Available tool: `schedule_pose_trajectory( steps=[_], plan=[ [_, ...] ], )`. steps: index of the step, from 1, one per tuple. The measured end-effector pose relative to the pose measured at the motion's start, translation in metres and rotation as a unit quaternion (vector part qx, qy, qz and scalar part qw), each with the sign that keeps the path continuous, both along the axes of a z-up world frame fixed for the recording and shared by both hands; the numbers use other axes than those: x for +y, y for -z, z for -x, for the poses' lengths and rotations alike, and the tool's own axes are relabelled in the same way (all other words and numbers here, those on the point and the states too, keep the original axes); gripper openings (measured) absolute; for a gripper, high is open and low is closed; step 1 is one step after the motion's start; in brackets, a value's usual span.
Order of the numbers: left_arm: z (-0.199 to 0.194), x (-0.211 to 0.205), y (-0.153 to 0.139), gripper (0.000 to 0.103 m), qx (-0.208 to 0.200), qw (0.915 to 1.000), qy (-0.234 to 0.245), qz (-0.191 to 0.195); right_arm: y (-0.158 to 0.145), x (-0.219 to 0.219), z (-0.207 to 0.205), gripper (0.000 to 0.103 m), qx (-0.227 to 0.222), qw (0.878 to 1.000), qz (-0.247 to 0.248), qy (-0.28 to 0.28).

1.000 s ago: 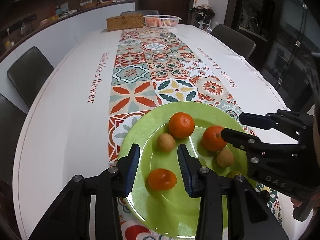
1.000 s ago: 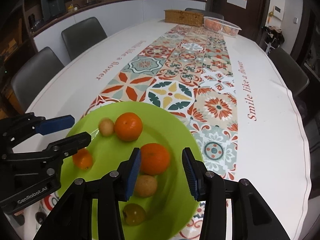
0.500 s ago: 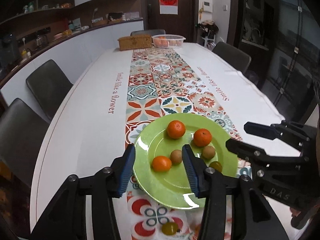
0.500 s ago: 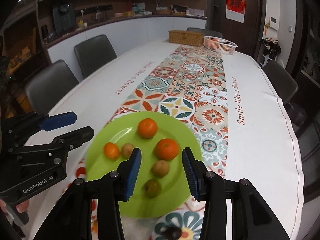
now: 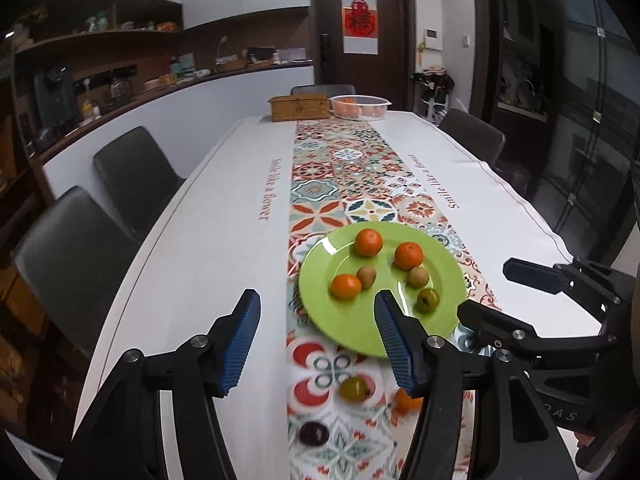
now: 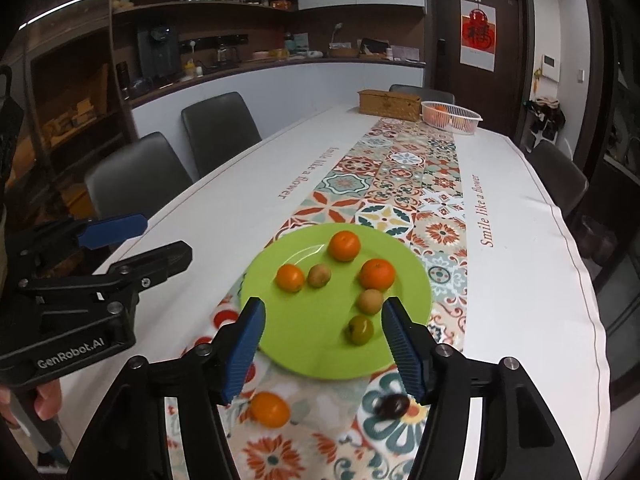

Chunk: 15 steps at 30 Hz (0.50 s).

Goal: Organize fruits
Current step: 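Withdraw both open tools from the plate toward the remaining fruits on the runner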

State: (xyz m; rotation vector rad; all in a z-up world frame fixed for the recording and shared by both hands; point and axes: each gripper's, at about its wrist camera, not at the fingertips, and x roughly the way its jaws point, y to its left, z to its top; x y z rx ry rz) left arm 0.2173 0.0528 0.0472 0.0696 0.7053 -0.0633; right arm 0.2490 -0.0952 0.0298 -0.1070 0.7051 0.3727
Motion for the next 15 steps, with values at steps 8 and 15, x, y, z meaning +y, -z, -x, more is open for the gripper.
schedule_pose_trajectory(
  steps=[8, 15],
  plan=[
    [0.036, 0.016, 0.004, 0.064, -0.002, 0.9996, -0.026, 0.005, 0.005, 0.013, 0.035, 0.062, -0.007, 1.000, 0.001, -0.014],
    [0.061, 0.027, 0.009, 0.069, -0.003, 0.9991, -0.040, 0.011, 0.009, 0.021, 0.051, 0.069, -0.007, 1.000, -0.005, -0.019]
  ],
)
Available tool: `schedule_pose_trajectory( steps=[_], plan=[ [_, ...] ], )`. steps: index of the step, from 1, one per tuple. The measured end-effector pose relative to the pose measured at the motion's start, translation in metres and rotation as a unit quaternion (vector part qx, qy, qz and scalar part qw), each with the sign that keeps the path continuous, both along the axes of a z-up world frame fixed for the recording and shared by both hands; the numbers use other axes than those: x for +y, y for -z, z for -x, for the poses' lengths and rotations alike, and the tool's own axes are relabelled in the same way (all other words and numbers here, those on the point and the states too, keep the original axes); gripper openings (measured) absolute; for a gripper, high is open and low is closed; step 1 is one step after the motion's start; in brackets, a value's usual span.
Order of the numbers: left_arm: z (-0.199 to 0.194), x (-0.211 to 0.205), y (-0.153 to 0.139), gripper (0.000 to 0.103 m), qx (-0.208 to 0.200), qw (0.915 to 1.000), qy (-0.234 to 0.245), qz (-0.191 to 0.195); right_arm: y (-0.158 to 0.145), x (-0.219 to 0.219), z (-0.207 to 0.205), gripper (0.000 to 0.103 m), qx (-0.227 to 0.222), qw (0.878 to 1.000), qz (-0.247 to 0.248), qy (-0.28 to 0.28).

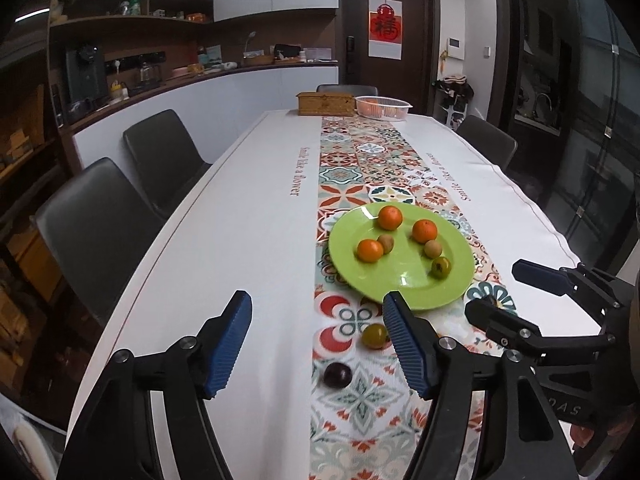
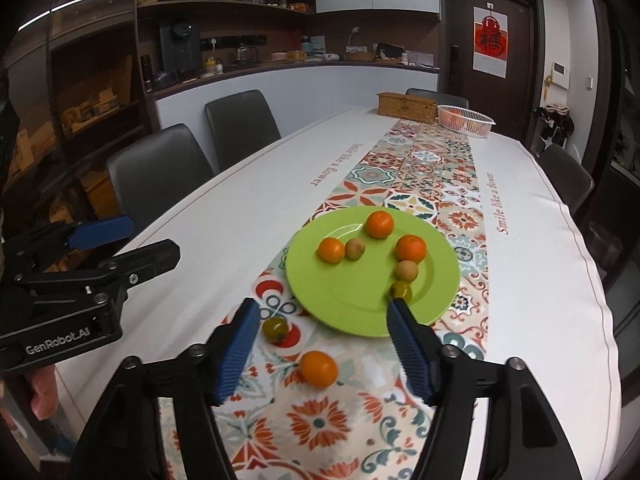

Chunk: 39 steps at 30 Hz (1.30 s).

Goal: Organize fruits
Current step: 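Withdraw both open tools from the plate toward the remaining fruits on the runner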

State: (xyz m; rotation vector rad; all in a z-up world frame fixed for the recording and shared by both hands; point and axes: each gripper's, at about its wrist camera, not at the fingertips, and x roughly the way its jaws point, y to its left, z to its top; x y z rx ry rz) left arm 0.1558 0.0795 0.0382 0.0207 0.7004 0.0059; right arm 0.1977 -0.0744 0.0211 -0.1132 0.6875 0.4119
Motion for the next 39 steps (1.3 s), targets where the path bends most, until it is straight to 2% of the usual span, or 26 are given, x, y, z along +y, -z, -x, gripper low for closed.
schedule_pose_trajectory(
  steps=[9, 17, 23, 34, 39],
  plan=[
    [0.021, 0.008, 0.024, 0.072, 0.013, 0.9999, -0.006, -0.008, 0.020, 0.004, 0.012, 0.069, 0.021, 1.000, 0.008, 0.005],
    [0.025, 0.009, 0.058, 0.072, 0.047, 0.9988, 0.009, -0.006, 0.044, 0.007, 0.015, 0.069, 0.050, 0.998, 0.022, 0.005],
    [0.017, 0.005, 0.078, 0.072, 0.070, 0.9973, 0.019, -0.005, 0.062, 0.008, 0.009, 0.069, 0.073, 0.997, 0.028, 0.008],
    [-0.006, -0.005, 0.100, 0.071, 0.081, 0.9957, 0.046, -0.001, 0.084, 0.013, -0.011, 0.069, 0.093, 0.994, 0.055, 0.017],
    [-0.016, -0.007, 0.108, 0.063, 0.094, 0.9943, 0.050, 0.005, 0.093, 0.016, -0.022, 0.066, 0.103, 0.993, 0.060, 0.019]
  ],
)
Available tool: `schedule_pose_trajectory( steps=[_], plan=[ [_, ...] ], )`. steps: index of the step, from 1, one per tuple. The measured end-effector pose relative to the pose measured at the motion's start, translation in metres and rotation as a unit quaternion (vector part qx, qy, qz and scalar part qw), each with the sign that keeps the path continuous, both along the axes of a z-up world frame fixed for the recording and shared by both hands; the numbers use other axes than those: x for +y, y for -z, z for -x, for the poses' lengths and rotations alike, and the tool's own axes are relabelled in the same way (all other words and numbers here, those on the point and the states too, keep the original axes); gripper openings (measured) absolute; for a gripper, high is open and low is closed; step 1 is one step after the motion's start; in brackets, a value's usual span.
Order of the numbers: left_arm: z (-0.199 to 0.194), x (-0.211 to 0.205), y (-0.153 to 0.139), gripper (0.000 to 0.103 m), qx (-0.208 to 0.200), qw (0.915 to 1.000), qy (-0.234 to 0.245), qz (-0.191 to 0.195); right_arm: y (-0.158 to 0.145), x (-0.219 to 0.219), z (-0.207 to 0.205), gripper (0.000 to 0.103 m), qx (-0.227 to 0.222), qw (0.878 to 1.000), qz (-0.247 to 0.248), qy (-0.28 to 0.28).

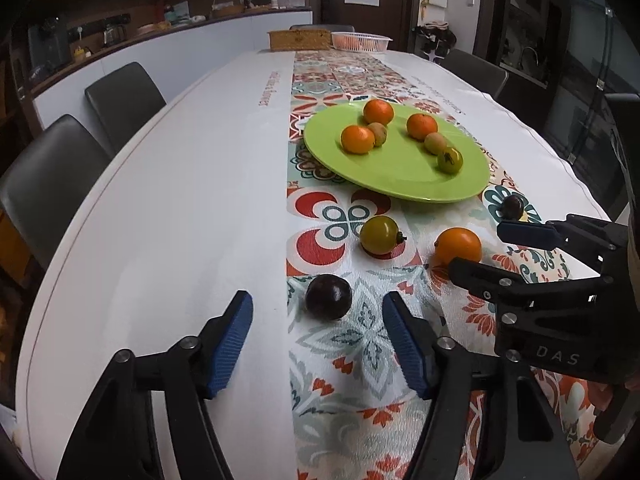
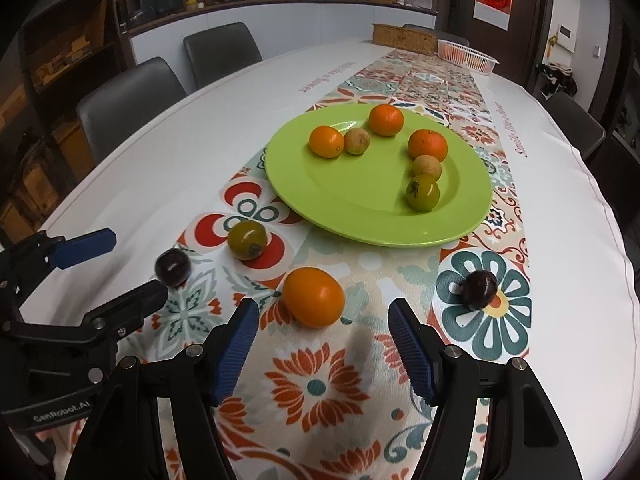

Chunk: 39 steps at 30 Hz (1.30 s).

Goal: Organize fruits
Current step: 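Withdraw both open tools from the plate toward the remaining fruits on the runner, then grasp a dark purple plum with the left tool while the right tool grasps an orange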

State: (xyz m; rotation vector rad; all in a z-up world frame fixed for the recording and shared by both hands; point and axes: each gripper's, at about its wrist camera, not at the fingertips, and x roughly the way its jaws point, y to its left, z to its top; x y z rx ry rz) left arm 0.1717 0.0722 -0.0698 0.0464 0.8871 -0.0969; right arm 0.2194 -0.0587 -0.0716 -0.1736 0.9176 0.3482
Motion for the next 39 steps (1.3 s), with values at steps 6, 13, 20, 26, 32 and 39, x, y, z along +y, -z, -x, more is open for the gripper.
schedule_pose_trajectory(
  steps=[6, 13, 20, 26, 32, 39],
  plan=[
    [-0.008, -0.007, 0.008, 0.057, 0.010, 0.9998, 0.008, -0.016, 0.005, 0.004, -0.005, 0.061, 0.002, 1.000, 0.006, -0.003],
    [-0.016, -0.006, 0.013, 0.038, 0.025, 0.9996, 0.008, -0.007, 0.010, 0.007, -0.010, 0.054, 0.007, 1.000, 0.009, -0.007],
    [-0.020, -0.009, 0.012, 0.028, 0.027, 0.9995, 0.013, -0.006, 0.013, 0.007, -0.012, 0.045, 0.011, 1.000, 0.001, -0.009],
    [-0.020, -0.010, 0.010, 0.028, 0.025, 0.9996, 0.013, -0.004, 0.013, 0.009, -0.011, 0.037, 0.007, 1.000, 0.001, -0.016],
    [-0.017, -0.012, 0.003, 0.028, 0.016, 0.9997, 0.017, -0.003, 0.009, 0.006, -0.007, 0.037, 0.004, 1.000, -0.007, -0.016],
    [-0.009, -0.015, -0.013, 0.028, -0.004, 0.9998, 0.019, -0.001, -0.004, 0.001, 0.002, 0.037, -0.008, 1.000, -0.017, -0.017]
  ],
)
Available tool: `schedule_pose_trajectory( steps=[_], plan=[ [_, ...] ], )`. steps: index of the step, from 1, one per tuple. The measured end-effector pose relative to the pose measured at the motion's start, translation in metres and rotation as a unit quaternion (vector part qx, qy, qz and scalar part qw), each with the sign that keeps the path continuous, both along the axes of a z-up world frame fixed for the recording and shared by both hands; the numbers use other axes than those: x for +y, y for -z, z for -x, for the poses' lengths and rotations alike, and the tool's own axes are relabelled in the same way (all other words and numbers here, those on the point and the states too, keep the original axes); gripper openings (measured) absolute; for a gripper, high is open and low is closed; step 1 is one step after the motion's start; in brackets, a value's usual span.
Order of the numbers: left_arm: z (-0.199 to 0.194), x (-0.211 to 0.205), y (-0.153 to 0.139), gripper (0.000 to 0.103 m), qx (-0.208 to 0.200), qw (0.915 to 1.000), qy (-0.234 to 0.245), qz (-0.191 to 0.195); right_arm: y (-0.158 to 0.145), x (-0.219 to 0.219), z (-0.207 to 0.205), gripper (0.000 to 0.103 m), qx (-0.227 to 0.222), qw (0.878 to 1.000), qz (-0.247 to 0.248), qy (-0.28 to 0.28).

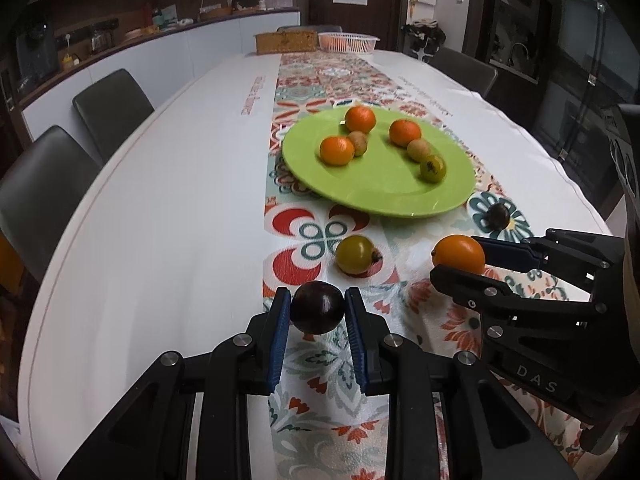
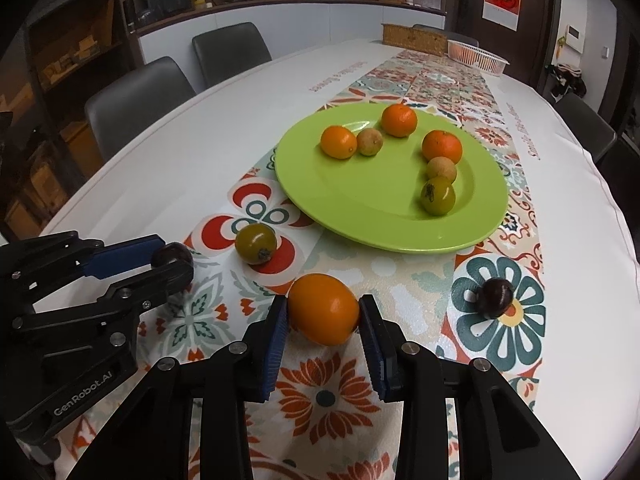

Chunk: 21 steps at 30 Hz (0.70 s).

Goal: Organize fruits
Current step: 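Grasp a dark purple plum with the left tool while the right tool grasps an orange, then carry the plum with the left tool onto the green plate while the right tool carries the orange there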

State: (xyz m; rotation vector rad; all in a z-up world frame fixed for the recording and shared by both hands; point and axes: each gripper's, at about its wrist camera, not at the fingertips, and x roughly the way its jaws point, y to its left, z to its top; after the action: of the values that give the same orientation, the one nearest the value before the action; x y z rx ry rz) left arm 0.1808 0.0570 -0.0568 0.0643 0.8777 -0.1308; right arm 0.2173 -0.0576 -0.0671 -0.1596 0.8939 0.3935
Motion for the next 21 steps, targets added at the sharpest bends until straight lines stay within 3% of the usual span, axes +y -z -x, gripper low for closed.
schedule_pose_trajectory(
  steps=[9, 21],
  plan=[
    [0.005, -0.011, -0.032, 0.028, -0.038, 0.9991, 0.015, 0.002, -0.030, -0.013, 0.010, 0.037, -0.032, 0.999, -0.020, 0.007],
    [-0.017, -0.031, -0.054, 0.028, -0.058, 0.9971, 0.048, 0.005, -0.058, -0.031, -0.002, 0.037, -0.061, 0.997, -0.035, 0.019]
  ],
)
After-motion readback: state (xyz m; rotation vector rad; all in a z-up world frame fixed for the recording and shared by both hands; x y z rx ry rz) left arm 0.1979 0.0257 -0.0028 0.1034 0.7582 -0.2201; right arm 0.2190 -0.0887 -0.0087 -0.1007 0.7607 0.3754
